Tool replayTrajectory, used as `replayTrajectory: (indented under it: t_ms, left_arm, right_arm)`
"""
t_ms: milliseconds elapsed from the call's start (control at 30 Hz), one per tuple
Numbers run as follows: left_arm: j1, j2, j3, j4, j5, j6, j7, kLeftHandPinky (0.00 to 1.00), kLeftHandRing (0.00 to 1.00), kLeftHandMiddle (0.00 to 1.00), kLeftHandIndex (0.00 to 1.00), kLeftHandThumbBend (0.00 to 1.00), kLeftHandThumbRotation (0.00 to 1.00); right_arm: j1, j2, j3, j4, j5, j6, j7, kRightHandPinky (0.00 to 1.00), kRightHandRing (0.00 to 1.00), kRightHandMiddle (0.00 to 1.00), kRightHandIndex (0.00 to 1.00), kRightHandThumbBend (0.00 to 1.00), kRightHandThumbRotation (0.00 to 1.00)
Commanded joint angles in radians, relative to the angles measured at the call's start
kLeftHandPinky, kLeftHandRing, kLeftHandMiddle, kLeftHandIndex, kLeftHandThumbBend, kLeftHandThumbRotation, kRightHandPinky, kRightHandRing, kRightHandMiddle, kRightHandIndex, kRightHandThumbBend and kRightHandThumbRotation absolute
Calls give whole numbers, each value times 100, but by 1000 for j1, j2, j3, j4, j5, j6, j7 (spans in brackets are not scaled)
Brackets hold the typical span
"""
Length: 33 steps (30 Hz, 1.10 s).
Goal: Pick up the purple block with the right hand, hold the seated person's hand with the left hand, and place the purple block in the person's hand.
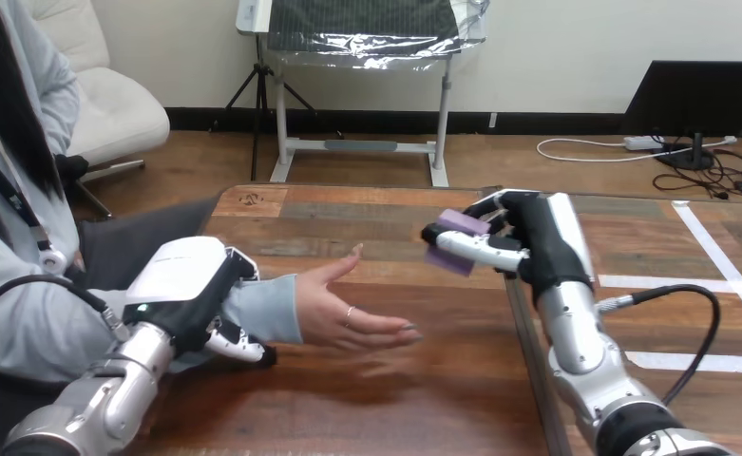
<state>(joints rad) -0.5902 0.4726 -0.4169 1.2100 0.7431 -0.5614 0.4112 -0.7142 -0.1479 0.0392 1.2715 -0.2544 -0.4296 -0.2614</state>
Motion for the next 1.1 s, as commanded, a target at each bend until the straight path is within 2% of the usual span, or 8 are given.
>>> replayTrajectory:
  t_ms: [0,500,1067]
  left_arm:
    - [-130,-32,4,-33,-21,-8,7,18,24,30,30,89,15]
    - [-167,-54,1,-32,-17,10,1,20,25,31,32,88,13]
    - [-201,-80,9,-32,-24,19,0,21,26,32,33,89,11]
  right_arm:
    - [-51,17,10,-40,-3,-55,-11,6,10,15,17,34,19]
    - [-38,52,41,-66,-25,-72,-18,6,10,14,16,33,18]
    - [-19,79,59,-100,-22,-99,6,6,9,14,17,33,20]
